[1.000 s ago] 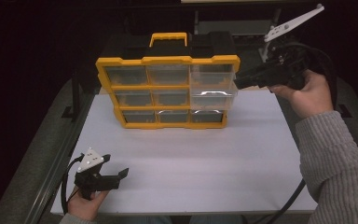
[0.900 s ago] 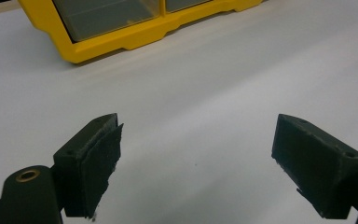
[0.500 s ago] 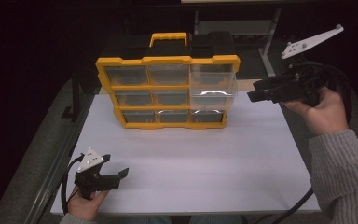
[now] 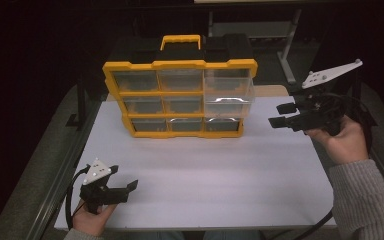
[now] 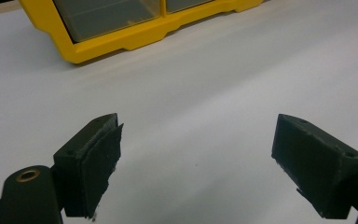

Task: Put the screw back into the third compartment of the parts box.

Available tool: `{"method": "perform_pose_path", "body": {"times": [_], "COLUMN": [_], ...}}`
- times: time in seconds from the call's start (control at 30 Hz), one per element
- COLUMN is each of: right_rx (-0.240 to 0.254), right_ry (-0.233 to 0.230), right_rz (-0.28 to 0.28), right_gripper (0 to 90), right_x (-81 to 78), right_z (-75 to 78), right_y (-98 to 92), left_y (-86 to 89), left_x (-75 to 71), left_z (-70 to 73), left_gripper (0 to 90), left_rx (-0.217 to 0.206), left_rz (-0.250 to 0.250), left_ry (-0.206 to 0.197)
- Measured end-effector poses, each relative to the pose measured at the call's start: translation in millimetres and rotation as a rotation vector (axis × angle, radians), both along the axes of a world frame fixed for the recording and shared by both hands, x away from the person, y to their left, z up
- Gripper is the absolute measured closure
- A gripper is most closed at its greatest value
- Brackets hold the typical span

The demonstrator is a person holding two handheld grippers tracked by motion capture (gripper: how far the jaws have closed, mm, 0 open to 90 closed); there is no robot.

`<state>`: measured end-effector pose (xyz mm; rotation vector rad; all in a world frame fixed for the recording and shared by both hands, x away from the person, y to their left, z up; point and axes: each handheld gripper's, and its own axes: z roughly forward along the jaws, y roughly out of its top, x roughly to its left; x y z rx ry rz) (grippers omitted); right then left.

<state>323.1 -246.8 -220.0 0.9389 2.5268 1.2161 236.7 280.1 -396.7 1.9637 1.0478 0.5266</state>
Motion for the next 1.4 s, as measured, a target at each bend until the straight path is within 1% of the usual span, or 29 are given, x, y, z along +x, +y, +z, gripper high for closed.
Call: {"method": "perform_pose_path", "body": {"times": [0.07, 0.23, 0.33, 0.37, 0.43, 0.47, 0.5, 0.53, 0.57, 0.6, 0.67, 0.73, 0.8, 0.83, 0.87, 0.97, 1.0, 1.03, 1.1, 1.2, 1.23, 1.33, 1.37, 1.4], "right_rx": [-0.004, 0.004, 0.008, 0.011, 0.015, 0.017, 0.023, 0.021, 0.022, 0.013, 0.009, -0.003, -0.015, -0.02, -0.022, -0.031, -0.022, -0.025, -0.023, -0.018, -0.023, -0.024, -0.024, -0.023], "right_ry": [-0.003, -0.005, -0.009, -0.003, 0.0, -0.005, 0.007, 0.007, 0.017, 0.015, 0.03, 0.031, 0.039, 0.035, 0.036, 0.045, 0.045, 0.043, 0.042, 0.042, 0.042, 0.044, 0.049, 0.052], "right_rz": [-0.009, -0.026, -0.036, -0.04, -0.052, -0.049, -0.056, -0.059, -0.065, -0.064, -0.069, -0.061, -0.068, -0.067, -0.067, -0.074, -0.074, -0.067, -0.072, -0.076, -0.078, -0.082, -0.084, -0.086], "right_gripper": [40.2, 37.8, 37.0, 36.0, 35.1, 34.6, 33.6, 33.3, 33.3, 33.1, 33.0, 33.0, 32.0, 31.3, 30.8, 28.3, 28.1, 28.0, 27.1, 25.4, 24.8, 24.0, 23.4, 23.4], "right_x": [-1.6, -3.8, -3.5, -3.2, -2.6, -1.3, -1.2, -0.7, -0.9, -0.5, -1.2, -1.8, -3.7, -3.9, -4.5, -6.2, -6.5, -6.5, -7.6, -9.4, -9.7, -11.0, -11.3, -11.8], "right_z": [-4.9, -20.1, -33.0, -37.7, -46.8, -51.7, -55.8, -59.8, -63.6, -67.5, -74.0, -81.3, -88.2, -91.7, -95.0, -103.4, -106.4, -108.9, -113.2, -120.2, -122.6, -131.0, -133.6, -136.1], "right_y": [-0.8, -2.4, -2.1, -1.8, -1.5, -1.8, -1.3, -1.1, -0.3, 0.0, 2.2, 4.5, 7.8, 8.9, 10.2, 13.8, 15.0, 15.5, 17.6, 20.4, 21.2, 23.5, 24.2, 24.8], "left_y": [0.1, -0.2, -0.6, -0.4, -0.8, -1.2, -0.9, -0.5, -1.3, -1.0, -0.5, -0.2, -1.1, -1.7, -1.8, -1.6, -1.6, -1.8, -1.8, -1.2, -1.3, -1.6, -1.7, -1.1], "left_x": [0.0, -0.4, -0.5, -0.7, -0.8, -0.9, -0.9, -1.1, -1.3, -1.2, -1.1, -1.0, -1.4, -1.5, -1.7, -1.9, -1.9, -1.7, -1.7, -2.2, -2.1, -2.4, -2.5, -2.5], "left_z": [0.3, 0.4, 0.8, 1.4, 1.2, 1.1, 1.4, 1.7, 1.3, 1.3, 1.4, 1.6, 1.6, 1.1, 1.2, 1.8, 1.8, 1.3, 1.1, 2.3, 2.0, 2.2, 2.4, 2.8], "left_gripper": [14.8, 14.8, 14.8, 14.8, 14.8, 14.8, 14.8, 14.8, 14.8, 14.8, 14.8, 14.8, 14.8, 14.8, 14.8, 14.8, 14.8, 14.8, 14.8, 14.8, 14.8, 14.8, 14.8, 14.8], "left_rx": [0.005, -0.001, 0.003, 0.014, 0.013, 0.007, 0.011, 0.014, 0.001, 0.002, 0.009, 0.017, 0.01, 0.002, 0.003, 0.011, 0.011, 0.005, 0.004, 0.013, 0.007, 0.007, 0.008, 0.018], "left_rz": [-0.003, 0.0, -0.007, -0.01, -0.012, -0.01, -0.013, -0.014, -0.007, -0.009, -0.011, -0.016, -0.014, -0.013, -0.013, -0.015, -0.015, -0.014, -0.014, -0.016, -0.017, -0.019, -0.02, -0.025], "left_ry": [-0.002, -0.006, -0.008, -0.002, -0.005, -0.006, -0.005, -0.004, -0.004, -0.005, -0.003, -0.004, -0.004, -0.01, -0.009, -0.007, -0.007, -0.011, -0.012, -0.01, -0.018, -0.025, -0.024, -0.021]}}
